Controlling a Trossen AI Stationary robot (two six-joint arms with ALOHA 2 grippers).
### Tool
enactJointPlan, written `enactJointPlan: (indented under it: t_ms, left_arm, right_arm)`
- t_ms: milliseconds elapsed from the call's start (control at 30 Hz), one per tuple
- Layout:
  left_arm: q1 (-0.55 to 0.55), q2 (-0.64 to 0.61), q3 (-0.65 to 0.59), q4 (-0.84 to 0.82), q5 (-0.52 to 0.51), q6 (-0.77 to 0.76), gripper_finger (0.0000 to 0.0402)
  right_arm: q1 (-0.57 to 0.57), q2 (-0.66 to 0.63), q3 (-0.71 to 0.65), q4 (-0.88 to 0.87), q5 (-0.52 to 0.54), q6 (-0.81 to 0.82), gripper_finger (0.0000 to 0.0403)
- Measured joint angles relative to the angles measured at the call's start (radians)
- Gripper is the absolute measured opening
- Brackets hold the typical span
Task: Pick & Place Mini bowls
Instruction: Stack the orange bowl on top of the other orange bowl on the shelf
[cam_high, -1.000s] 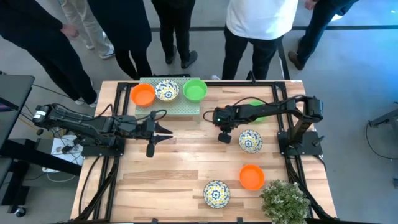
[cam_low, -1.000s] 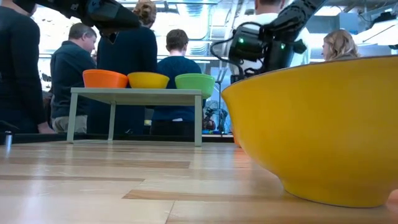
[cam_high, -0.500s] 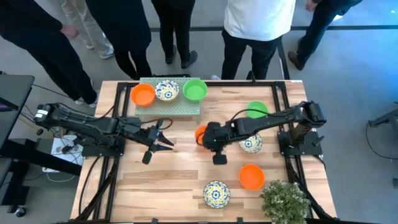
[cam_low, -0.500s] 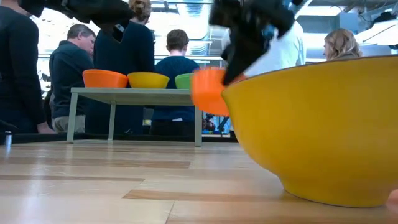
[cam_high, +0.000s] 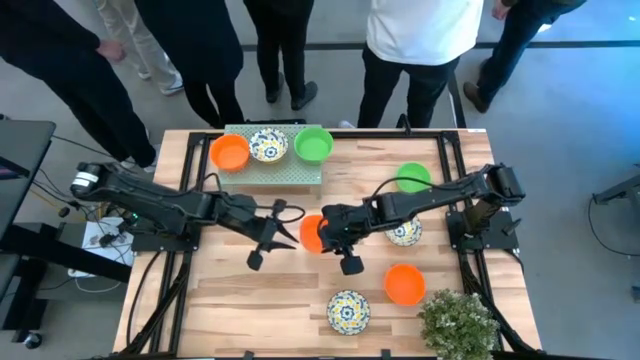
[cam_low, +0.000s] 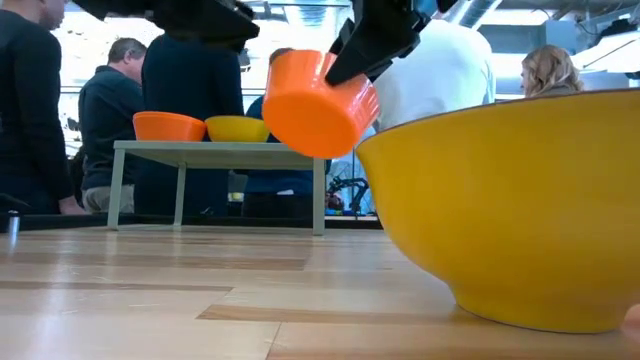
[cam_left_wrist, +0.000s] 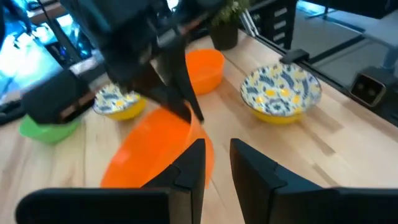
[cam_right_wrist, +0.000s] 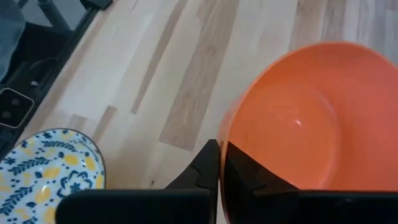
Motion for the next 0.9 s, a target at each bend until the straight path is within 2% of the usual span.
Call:
enactJointPlan:
  t_ms: [267, 433, 833, 900]
  left_arm:
    - [0.043, 0.075, 0.064, -0.010, -0.003, 0.103, 0.0076]
    - [0.074, 0.117, 0.104, -0.096, 0.055, 0.103, 0.0076]
    - [0.110, 0.192, 0.108, -0.097, 0.105, 0.103, 0.0076]
    - [0.109, 0.193, 0.108, -0.104, 0.139, 0.104, 0.0076]
  right_arm:
    - [-0.011, 0.000, 0.000, 0.001, -0.016, 0.000, 0.0001]
    - [-0.009, 0.001, 0.000, 0.004, -0.019, 0.001, 0.0001]
    - [-0.018, 0.005, -0.005, 0.004, -0.022, -0.078, 0.0006]
    - [-0.025, 0.005, -0.005, 0.019, -0.023, -0.078, 0.0011]
